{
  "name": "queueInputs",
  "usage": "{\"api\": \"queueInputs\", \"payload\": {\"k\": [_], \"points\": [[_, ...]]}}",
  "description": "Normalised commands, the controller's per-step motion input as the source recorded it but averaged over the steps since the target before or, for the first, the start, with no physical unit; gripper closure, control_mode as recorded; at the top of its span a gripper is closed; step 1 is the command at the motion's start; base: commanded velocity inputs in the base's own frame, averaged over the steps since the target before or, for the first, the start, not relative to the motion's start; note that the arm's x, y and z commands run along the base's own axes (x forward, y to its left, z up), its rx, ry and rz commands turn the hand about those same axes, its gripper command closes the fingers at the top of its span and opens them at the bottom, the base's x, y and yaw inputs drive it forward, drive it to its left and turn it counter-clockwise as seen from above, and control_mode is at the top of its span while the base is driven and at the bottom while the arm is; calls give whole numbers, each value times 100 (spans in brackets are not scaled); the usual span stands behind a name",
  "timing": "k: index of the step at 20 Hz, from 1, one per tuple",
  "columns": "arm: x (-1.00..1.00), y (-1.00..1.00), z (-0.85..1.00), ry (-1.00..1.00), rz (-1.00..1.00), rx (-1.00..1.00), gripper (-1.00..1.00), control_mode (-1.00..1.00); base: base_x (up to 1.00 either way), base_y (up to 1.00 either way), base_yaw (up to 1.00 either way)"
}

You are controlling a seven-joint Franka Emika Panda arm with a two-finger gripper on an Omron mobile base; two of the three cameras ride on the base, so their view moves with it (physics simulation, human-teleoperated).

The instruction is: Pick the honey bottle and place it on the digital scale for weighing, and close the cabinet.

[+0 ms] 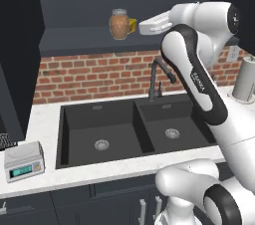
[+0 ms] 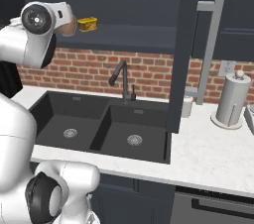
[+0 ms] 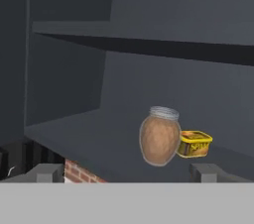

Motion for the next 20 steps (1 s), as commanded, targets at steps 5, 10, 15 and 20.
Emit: {"api": "queueInputs", "payload": {"k": [5, 10, 15, 20], "points": [[29, 0, -1, 0, 0, 5, -100, -100, 0, 0, 0], [38, 0, 0, 2, 0, 8, -100, -100, 0, 0, 0], [41, 0, 0, 8, 0, 4, -100, -100, 0, 0, 0], [41, 0, 0, 4, 0, 0, -100, -100, 0, 0, 0]]}}
